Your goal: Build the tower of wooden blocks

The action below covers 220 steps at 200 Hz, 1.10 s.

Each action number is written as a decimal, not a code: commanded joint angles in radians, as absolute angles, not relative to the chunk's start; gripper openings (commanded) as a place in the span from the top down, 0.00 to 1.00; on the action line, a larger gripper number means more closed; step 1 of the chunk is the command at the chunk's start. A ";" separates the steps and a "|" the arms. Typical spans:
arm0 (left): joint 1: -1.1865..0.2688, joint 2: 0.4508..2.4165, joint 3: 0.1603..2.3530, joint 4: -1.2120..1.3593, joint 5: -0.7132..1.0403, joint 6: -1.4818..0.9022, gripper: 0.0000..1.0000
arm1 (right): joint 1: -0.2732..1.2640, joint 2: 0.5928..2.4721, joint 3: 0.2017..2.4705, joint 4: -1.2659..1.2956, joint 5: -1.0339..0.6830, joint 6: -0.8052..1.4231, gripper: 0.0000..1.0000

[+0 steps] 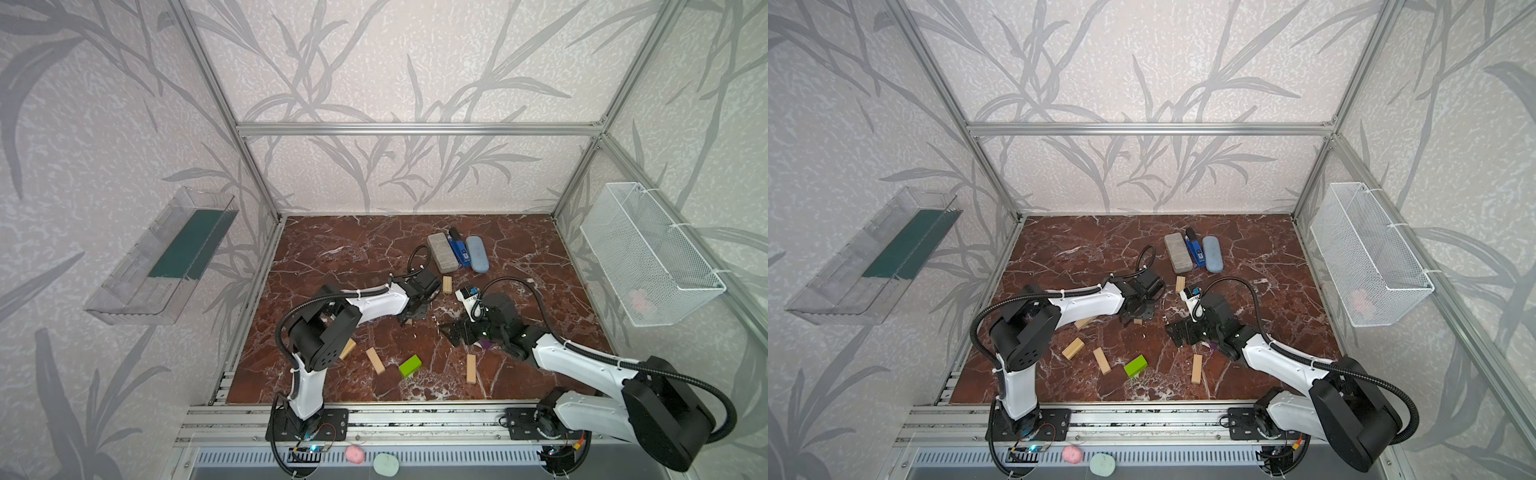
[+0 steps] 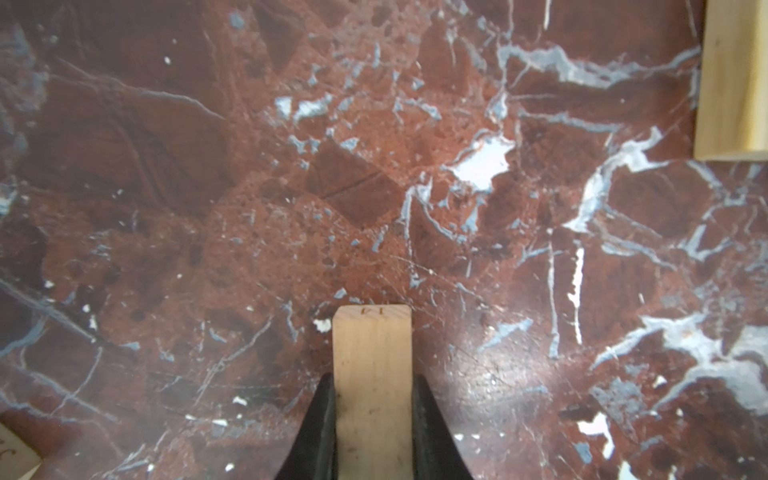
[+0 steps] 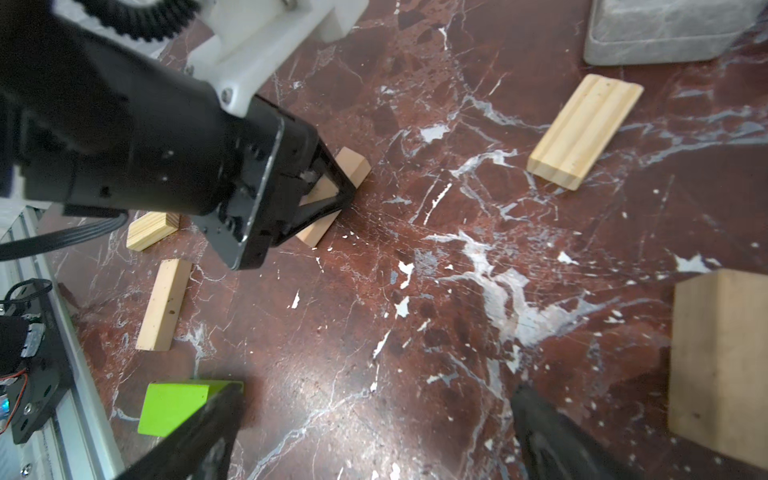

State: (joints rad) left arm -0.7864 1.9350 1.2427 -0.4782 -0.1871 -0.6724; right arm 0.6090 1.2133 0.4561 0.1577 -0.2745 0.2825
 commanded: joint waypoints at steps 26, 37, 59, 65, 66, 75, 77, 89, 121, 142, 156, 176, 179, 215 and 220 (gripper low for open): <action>-0.781 1.928 1.223 -0.460 -0.216 -0.703 0.79 | 0.617 1.232 0.482 0.194 -0.301 0.266 0.01; -0.782 1.932 1.227 -0.462 -0.221 -0.694 0.79 | 0.618 1.233 0.482 0.196 -0.301 0.265 0.01; -0.781 1.934 1.218 -0.452 -0.228 -0.686 0.78 | 0.619 1.230 0.482 0.195 -0.296 0.263 0.01; -0.781 1.933 1.216 -0.453 -0.229 -0.687 0.78 | 0.621 1.228 0.479 0.194 -0.295 0.262 0.01; -0.781 1.933 1.216 -0.453 -0.229 -0.686 0.78 | 0.620 1.227 0.479 0.194 -0.294 0.262 0.01; -0.781 1.933 1.215 -0.453 -0.229 -0.686 0.77 | 0.620 1.225 0.479 0.199 -0.291 0.262 0.01; -0.781 1.932 1.214 -0.453 -0.229 -0.686 0.77 | 0.620 1.224 0.478 0.199 -0.291 0.262 0.01; -0.781 1.931 1.208 -0.450 -0.231 -0.688 0.75 | 0.621 1.221 0.477 0.198 -0.285 0.263 0.01; -0.781 1.942 1.210 -0.462 -0.230 -0.694 0.69 | 0.621 1.215 0.473 0.200 -0.279 0.262 0.01; -0.781 1.941 1.210 -0.472 -0.237 -0.710 0.66 | 0.620 1.215 0.474 0.199 -0.279 0.261 0.01; -0.781 1.939 1.213 -0.478 -0.242 -0.714 0.66 | 0.620 1.213 0.473 0.200 -0.276 0.261 0.01; -0.782 1.939 1.215 -0.483 -0.248 -0.725 0.66 | 0.620 1.212 0.472 0.200 -0.272 0.262 0.01; -0.781 1.939 1.215 -0.483 -0.246 -0.725 0.66 | 0.620 1.212 0.472 0.201 -0.272 0.262 0.01; -0.782 1.942 1.216 -0.482 -0.248 -0.745 0.67 | 0.621 1.196 0.466 0.199 -0.263 0.262 0.01; -0.782 1.944 1.218 -0.484 -0.250 -0.745 0.67 | 0.620 1.192 0.463 0.201 -0.259 0.262 0.01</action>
